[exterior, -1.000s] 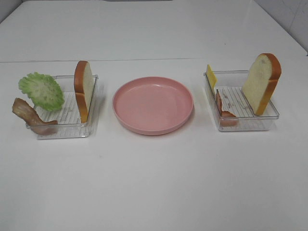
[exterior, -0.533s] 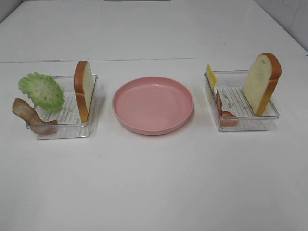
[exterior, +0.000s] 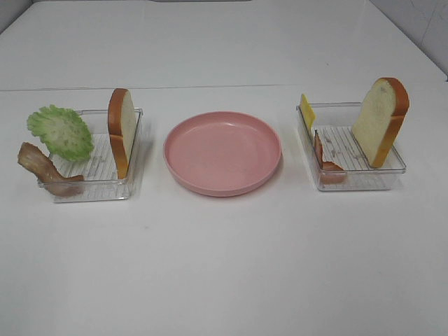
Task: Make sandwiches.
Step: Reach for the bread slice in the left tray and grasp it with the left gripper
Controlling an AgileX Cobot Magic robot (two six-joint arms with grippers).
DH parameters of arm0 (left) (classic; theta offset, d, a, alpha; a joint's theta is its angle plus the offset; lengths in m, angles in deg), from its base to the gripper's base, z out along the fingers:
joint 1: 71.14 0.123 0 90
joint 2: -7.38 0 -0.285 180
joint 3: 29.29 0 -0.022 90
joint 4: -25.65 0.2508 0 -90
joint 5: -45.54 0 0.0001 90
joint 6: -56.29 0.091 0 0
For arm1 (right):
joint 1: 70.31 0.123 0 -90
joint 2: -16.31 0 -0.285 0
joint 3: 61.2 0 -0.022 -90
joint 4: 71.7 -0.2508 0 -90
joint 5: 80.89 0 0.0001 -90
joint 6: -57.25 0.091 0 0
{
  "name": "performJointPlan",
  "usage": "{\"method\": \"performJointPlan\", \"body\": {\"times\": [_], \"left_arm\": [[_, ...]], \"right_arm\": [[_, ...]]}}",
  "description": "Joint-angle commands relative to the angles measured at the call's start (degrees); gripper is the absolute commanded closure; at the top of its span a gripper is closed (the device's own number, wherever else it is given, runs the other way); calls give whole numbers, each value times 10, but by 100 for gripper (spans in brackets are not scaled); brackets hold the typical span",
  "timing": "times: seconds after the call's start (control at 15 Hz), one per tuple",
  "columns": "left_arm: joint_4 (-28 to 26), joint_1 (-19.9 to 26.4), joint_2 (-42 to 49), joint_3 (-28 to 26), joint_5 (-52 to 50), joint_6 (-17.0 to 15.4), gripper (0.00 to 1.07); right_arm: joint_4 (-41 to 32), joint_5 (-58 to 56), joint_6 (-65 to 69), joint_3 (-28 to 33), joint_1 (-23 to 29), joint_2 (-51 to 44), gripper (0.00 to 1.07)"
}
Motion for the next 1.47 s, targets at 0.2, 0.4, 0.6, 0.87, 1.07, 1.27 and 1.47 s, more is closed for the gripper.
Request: {"method": "performJointPlan", "body": {"times": [0.2,0.4,0.6,0.87,1.07,1.27,1.47], "left_arm": [[-31,-5,-131,-47,-88,4,17],[-44,-5,-285,-97,-143,8,17],[-54,-5,-449,-169,-123,25,17],[-107,-5,-625,-281,-56,56,17],[-129,-7,-759,-396,5,56,17],[-120,-55,-837,-476,15,37,17],[-95,-104,-902,-527,29,-2,17]], "right_arm": [[0,6,-3,1,-2,-8,34],[0,6,-3,1,-2,-8,34],[0,6,-3,1,-2,-8,34],[0,6,-3,1,-2,-8,34],[0,6,-3,1,-2,-8,34],[0,6,-3,1,-2,-8,34],[0,6,-3,1,-2,-8,34]]}}
